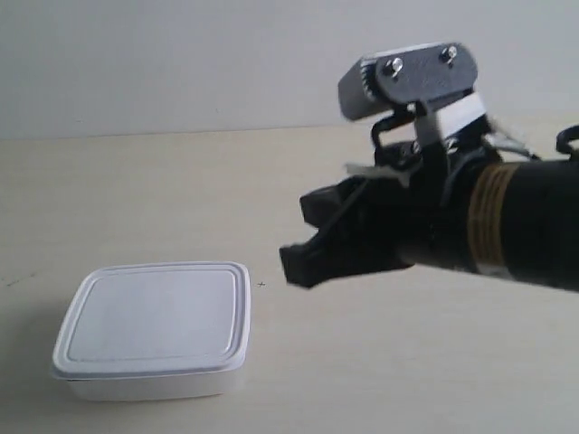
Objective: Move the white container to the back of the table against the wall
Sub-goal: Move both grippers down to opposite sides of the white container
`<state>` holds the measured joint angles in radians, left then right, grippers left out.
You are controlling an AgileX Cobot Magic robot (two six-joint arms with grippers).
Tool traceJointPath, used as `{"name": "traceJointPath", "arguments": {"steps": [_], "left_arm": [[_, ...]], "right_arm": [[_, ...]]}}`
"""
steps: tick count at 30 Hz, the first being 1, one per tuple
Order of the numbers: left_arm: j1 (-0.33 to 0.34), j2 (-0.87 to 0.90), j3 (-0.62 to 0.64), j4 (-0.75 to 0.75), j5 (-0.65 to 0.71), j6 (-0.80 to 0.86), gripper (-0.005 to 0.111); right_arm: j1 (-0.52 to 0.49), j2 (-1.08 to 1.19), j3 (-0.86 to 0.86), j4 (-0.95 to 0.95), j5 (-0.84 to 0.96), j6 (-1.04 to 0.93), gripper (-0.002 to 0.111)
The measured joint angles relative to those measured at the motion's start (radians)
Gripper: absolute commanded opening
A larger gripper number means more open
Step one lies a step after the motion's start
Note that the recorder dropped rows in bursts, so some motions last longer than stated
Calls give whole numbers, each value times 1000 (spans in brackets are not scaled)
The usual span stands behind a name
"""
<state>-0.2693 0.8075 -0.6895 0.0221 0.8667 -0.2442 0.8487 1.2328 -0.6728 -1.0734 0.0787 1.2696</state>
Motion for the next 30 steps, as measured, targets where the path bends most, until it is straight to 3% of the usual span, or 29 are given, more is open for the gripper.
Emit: {"name": "traceJointPath", "arguments": {"steps": [4,6,12,14,30], "left_arm": [[-56,56,11,-38,24,43,0],[-92,118,37,-47,26,53,0],[-183,267,46,-53,26,81,0],[-207,310,46,-55,26,87,0],[-218,551,46,-57,-44,91,0]], "right_arm": [[114,48,16,320,128,-312,0],[151,71,16,618,168,-598,0],[174,123,16,1294,231,-1312,0],[174,181,5,1437,242,-1479,0],[174,423,-132,1531,202,-1583,0]]}}
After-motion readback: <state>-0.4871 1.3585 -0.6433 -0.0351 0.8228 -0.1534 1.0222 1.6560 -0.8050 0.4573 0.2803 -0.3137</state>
